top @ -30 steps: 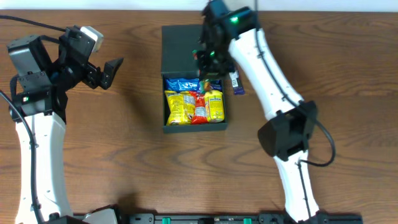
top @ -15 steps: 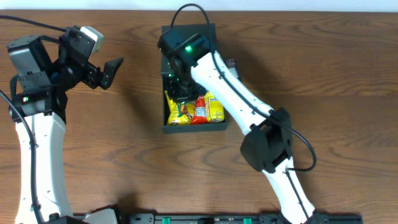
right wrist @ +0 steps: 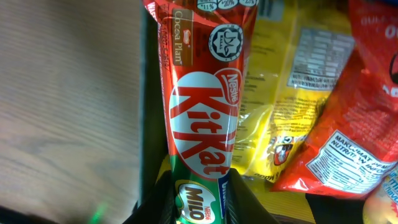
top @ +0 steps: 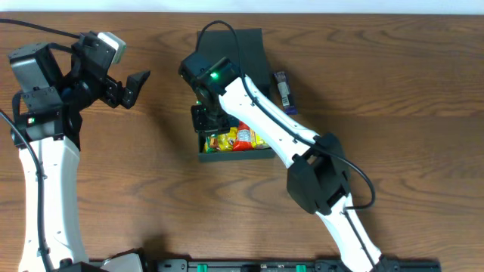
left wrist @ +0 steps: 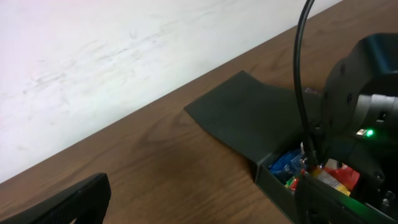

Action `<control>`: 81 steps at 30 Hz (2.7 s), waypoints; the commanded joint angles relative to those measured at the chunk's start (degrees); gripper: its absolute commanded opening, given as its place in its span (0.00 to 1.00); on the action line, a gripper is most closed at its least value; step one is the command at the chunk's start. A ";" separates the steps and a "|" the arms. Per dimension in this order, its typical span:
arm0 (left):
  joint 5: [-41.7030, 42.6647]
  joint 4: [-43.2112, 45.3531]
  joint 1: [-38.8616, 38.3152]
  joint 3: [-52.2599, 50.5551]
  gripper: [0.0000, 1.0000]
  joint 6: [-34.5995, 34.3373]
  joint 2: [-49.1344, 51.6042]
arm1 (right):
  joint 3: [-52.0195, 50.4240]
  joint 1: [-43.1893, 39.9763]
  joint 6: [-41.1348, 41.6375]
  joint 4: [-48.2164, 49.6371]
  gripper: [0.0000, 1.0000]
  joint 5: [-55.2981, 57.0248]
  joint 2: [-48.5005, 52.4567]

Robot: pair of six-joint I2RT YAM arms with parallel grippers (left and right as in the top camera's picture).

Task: Pack container
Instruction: 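Carry the KitKat into the box's left side and release it, then move the right gripper to the small blue candy bar and grasp it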

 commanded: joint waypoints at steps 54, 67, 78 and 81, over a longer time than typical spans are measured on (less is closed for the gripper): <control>0.15 -1.99 -0.20 0.35 0.95 -0.28 0.31 | -1.01 -23.71 -13.86 4.26 0.66 21.29 -7.87; 5.03 -2.54 -0.20 0.35 0.95 -0.26 0.31 | -1.03 -26.40 -25.42 5.20 0.63 12.07 3.13; 4.96 -2.54 -0.20 0.35 0.95 -0.24 0.31 | -1.09 -26.47 -26.49 6.38 0.63 10.88 6.54; 4.90 -2.51 -0.20 0.33 0.95 -0.24 0.31 | -1.09 -26.47 -26.69 6.84 0.61 10.73 7.45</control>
